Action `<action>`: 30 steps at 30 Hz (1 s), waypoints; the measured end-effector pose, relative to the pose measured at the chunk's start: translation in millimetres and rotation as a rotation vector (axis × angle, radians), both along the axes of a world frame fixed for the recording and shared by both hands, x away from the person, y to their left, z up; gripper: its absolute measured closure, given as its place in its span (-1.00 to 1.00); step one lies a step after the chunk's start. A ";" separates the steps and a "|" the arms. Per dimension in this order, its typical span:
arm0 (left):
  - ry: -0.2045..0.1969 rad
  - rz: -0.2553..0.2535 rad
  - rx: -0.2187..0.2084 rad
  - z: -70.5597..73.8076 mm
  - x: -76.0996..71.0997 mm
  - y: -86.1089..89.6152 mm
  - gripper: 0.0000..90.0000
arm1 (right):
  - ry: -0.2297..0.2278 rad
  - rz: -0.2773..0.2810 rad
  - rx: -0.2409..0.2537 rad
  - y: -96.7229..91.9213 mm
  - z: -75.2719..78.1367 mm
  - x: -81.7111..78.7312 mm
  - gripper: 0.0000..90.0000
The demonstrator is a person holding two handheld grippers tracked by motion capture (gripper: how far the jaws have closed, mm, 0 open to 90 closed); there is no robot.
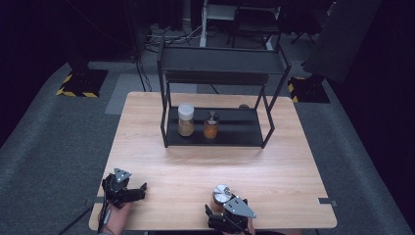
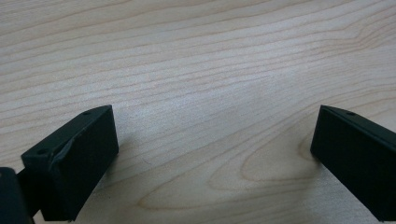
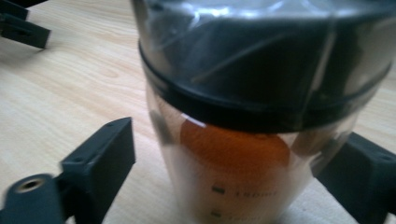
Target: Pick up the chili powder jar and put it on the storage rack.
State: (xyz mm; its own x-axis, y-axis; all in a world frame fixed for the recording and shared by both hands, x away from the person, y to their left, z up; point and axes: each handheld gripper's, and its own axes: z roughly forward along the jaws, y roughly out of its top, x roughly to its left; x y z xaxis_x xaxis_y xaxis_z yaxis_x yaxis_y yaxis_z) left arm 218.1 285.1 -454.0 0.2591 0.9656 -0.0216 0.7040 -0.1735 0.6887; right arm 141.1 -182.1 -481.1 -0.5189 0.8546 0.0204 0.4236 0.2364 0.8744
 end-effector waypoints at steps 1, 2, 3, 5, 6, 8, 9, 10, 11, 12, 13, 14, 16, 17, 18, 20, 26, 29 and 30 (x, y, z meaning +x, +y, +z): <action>0.001 0.000 0.000 0.1 0.0 0.0 -0.99 | 0.002 -0.004 -0.003 0.8 0.1 0.4 -0.67; 0.001 0.000 0.000 0.1 0.0 0.0 -0.99 | 0.005 -0.008 -0.002 1.2 0.3 0.8 -0.62; 0.001 0.000 0.000 0.1 0.0 0.0 -0.99 | 0.001 -0.010 -0.004 1.7 -0.2 -0.1 -0.54; 0.000 -0.001 0.000 0.0 0.0 0.1 -0.99 | -0.011 -0.032 -0.015 4.9 -0.6 -3.3 -0.36; 0.001 -0.001 0.000 0.1 0.0 0.0 -0.99 | -0.014 -0.041 -0.015 5.2 -0.9 -4.1 -0.36; 0.001 -0.001 0.000 0.1 0.0 0.0 -0.99 | -0.018 -0.040 -0.022 5.9 -1.0 -4.7 -0.36; 0.001 -0.001 0.000 0.1 0.0 0.0 -0.99 | -0.019 -0.041 -0.023 6.1 -0.9 -4.8 -0.35; 0.001 -0.001 0.000 0.1 0.0 0.0 -0.99 | -0.018 -0.043 -0.023 6.6 -0.7 -4.9 -0.35; 0.000 -0.001 0.000 0.0 0.0 0.1 -0.99 | -0.017 -0.044 -0.023 6.8 -0.6 -4.9 -0.35; 0.001 -0.001 0.000 0.1 0.0 0.0 -0.99 | -0.018 -0.043 -0.023 6.6 -0.6 -4.7 -0.35; 0.001 0.000 0.000 0.1 0.0 0.0 -0.99 | -0.015 -0.043 -0.023 6.5 0.0 -4.3 -0.35; 0.001 0.000 0.000 0.0 0.0 0.0 -0.99 | -0.014 -0.043 -0.024 6.5 0.2 -4.0 -0.35; 0.000 -0.001 0.000 0.0 0.0 0.1 -0.99 | -0.013 -0.041 -0.026 6.2 0.9 -3.2 -0.35; 0.001 -0.001 0.000 0.1 0.0 0.0 -0.99 | -0.011 -0.043 -0.025 6.1 1.3 -2.8 -0.35; 0.000 -0.001 0.000 0.0 0.0 0.1 -0.99 | -0.010 -0.046 -0.024 5.9 1.7 -2.4 -0.35; 0.000 -0.001 0.000 0.0 0.0 0.1 -0.99 | -0.007 -0.052 -0.025 5.6 2.9 -1.8 -0.35; 0.000 -0.001 0.000 0.0 0.0 0.1 -0.99 | -0.009 -0.061 -0.015 3.3 7.4 0.2 -0.35; 0.000 -0.001 0.000 0.0 0.1 0.1 -0.99 | -0.009 -0.069 -0.006 1.4 12.6 2.7 -0.35; 0.000 -0.001 0.000 0.0 0.0 0.1 -0.99 | -0.011 -0.071 -0.001 0.5 14.3 3.6 -0.35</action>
